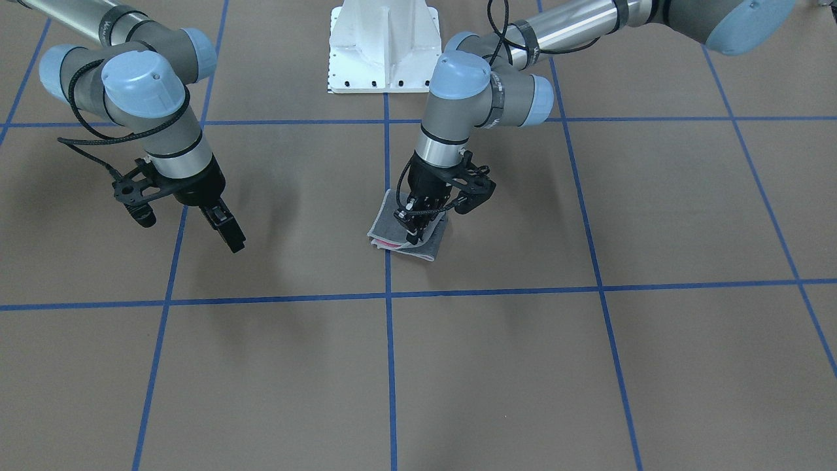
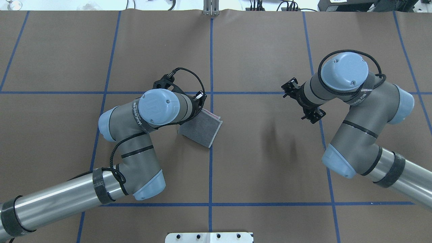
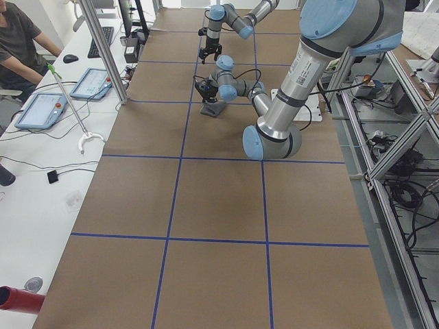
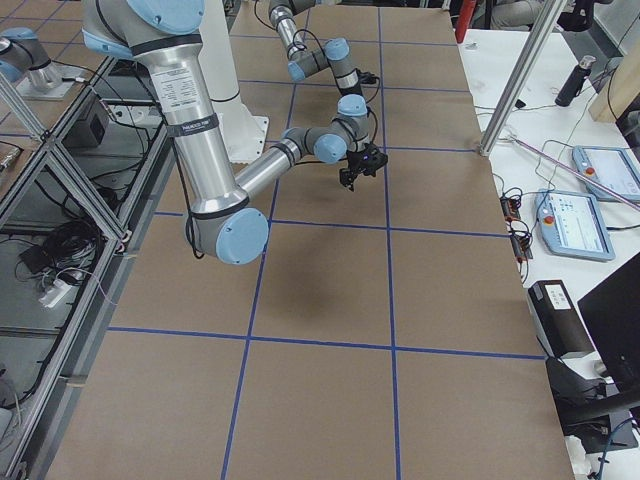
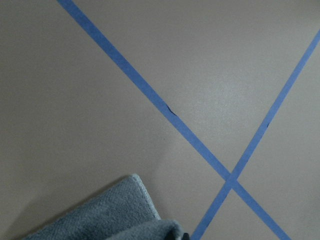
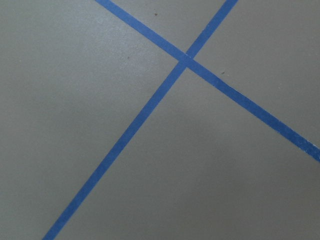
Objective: Fold towel twice with both arms
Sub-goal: 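Lift the strip's near end with the left gripper and fold it over, then lay the folded end onto the strip's far half with the left gripper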
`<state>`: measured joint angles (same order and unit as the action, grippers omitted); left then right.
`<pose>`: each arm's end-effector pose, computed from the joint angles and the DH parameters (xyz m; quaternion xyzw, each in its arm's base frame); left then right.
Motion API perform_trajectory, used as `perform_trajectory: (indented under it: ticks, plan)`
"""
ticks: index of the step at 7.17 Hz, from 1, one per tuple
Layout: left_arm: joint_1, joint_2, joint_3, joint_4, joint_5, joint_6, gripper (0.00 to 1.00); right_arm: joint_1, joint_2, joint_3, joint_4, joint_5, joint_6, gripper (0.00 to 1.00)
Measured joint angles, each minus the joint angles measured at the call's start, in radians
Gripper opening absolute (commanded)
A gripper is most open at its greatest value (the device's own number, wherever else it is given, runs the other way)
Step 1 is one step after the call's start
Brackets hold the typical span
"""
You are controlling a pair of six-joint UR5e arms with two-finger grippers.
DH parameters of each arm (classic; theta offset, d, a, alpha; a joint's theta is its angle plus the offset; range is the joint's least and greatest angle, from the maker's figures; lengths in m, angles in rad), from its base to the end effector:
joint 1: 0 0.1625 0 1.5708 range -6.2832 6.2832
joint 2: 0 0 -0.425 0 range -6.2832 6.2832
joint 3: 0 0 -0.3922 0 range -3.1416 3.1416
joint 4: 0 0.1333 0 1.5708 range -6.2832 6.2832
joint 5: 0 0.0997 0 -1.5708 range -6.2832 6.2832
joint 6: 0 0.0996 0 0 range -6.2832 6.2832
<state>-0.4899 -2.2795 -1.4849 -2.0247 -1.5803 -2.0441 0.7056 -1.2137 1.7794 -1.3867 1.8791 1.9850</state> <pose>0.5820 -0.4603 0.2158 0.0002 0.5127 -0.3955 0.7620 -0.4031 -0.4788 0.3520 -0.0888 -0.3787 0.4407 0.8090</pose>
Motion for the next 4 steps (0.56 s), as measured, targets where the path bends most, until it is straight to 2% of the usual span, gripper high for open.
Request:
perform_trajectory:
  ticks: [4]
  plan:
    - [-0.005, 0.011, -0.003, -0.003, -0.059, 0.001, 0.00, -0.002, 0.009, 0.000, 0.000, 0.000, 0.005, 1.00]
